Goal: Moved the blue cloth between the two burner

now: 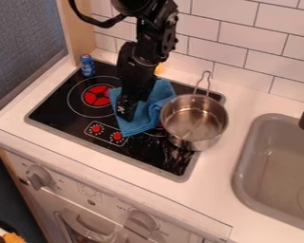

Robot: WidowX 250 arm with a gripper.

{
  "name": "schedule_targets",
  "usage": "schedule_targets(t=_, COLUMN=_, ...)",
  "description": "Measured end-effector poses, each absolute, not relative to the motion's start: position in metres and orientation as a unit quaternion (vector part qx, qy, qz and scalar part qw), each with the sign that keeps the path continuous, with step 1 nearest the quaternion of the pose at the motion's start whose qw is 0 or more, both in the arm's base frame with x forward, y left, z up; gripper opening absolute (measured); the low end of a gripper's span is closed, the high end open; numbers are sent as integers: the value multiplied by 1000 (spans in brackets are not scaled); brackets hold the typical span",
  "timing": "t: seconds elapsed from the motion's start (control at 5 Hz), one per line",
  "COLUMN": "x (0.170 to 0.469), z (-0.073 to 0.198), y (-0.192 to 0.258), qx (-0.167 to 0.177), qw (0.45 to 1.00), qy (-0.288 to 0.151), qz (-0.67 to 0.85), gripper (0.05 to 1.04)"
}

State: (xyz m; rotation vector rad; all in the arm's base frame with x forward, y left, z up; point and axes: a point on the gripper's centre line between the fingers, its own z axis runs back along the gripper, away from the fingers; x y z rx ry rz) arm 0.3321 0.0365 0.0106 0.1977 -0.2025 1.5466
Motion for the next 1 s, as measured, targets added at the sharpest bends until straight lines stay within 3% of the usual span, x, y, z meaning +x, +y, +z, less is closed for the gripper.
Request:
schedule_targets(t=0.4, x=325, z=23, y=57, qx=117, qw=695, qy=-100, qz=702, gripper=1000)
schedule_targets(t=1.0, x=320, z=92, y=84, qx=114, qw=669, qy=-163, qz=716, gripper=1000)
